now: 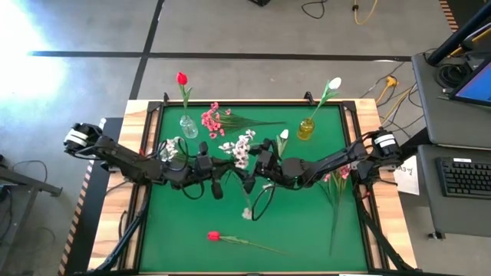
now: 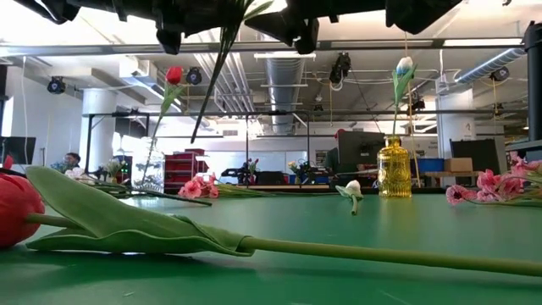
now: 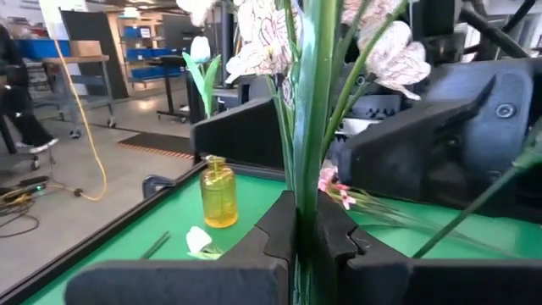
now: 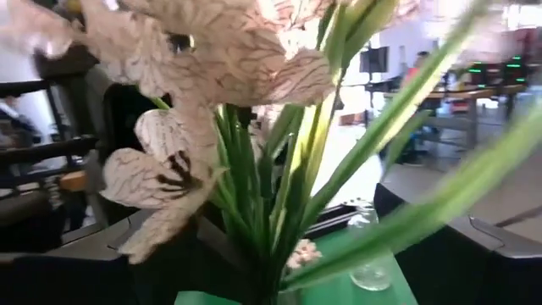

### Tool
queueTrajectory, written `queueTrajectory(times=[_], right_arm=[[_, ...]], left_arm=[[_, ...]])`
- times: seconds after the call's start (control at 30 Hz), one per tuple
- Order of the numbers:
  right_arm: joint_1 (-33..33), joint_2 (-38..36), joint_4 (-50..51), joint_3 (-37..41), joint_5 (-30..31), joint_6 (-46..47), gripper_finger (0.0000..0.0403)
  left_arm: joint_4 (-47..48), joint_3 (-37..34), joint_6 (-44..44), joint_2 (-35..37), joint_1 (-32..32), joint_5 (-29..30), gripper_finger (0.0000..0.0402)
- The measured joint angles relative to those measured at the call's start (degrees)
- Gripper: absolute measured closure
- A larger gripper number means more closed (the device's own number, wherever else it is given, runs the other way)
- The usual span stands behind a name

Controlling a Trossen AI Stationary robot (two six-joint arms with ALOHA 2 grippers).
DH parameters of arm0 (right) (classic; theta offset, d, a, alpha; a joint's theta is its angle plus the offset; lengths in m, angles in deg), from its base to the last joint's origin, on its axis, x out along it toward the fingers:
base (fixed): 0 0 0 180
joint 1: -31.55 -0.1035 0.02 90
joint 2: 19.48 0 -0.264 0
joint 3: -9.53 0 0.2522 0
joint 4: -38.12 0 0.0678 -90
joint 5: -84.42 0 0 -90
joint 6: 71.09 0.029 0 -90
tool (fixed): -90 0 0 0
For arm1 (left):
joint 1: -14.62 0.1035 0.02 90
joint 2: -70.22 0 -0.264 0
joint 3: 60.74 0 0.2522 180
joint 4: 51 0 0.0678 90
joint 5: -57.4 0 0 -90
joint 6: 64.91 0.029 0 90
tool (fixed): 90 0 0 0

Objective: Sort flowers into vase by color
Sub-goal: Put the bottom white flowers into the yellow vase

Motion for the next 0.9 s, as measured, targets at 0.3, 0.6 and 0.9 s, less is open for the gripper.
queueTrajectory(times=[0.3,0.6,0.9], right_arm=[[-0.1,0.0,0.1,-0.2,-3.2,0.0,0.0203],[-0.1,-1.2,3.1,-0.2,-3.2,1.1,0.0343],[-0.1,-6.1,12.9,-0.1,-3.0,2.4,0.0385]], left_arm=[[0.0,0.0,-1.5,0.0,0.0,-0.3,0.0390],[3.5,0.0,-3.0,0.8,0.0,-1.1,0.0284],[13.4,0.0,-4.3,5.4,-0.1,-1.1,0.0193]])
